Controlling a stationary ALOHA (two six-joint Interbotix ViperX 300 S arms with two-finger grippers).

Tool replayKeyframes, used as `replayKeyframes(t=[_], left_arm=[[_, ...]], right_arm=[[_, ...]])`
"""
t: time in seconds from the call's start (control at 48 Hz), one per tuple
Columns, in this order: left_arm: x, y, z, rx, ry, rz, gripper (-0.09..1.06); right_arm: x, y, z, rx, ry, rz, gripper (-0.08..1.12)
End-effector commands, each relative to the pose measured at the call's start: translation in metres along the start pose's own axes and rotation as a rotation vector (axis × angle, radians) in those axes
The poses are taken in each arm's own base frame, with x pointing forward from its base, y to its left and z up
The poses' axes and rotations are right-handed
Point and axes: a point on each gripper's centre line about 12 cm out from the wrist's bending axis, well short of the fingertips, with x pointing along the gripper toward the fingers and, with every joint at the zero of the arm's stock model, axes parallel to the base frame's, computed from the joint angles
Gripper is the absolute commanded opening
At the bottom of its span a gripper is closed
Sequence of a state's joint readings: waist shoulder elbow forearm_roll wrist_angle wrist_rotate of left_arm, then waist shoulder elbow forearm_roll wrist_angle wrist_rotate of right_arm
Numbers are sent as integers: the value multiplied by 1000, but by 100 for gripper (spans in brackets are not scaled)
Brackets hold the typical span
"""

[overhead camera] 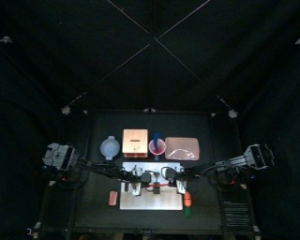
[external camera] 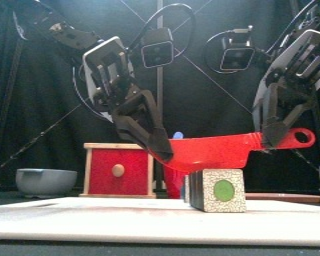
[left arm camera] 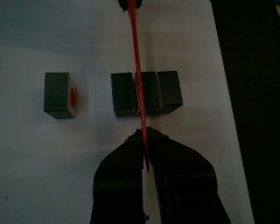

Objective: Place sushi on board then cut the sushi with the knife then place the pieces on the plate
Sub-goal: Cut the sushi into 4 pieces

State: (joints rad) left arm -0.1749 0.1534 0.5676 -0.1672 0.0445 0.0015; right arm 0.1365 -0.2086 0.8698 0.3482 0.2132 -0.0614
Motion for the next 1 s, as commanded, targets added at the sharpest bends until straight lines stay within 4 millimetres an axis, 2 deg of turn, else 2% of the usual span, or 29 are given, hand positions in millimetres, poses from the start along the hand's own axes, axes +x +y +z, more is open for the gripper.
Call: replayKeyframes(t=[0.021,0.354,1.0], left_arm=[[-5,0,13,2,-37,-3,38],[-7,2,10,9,-28,1,38],[-9,6,15,54,-43,11,38]], right_arm=[[-6,3,13,-9,-46,8,28],[-5,2,14,-10,-52,5,28],[-5,1,17,-11,-90,-1,28]])
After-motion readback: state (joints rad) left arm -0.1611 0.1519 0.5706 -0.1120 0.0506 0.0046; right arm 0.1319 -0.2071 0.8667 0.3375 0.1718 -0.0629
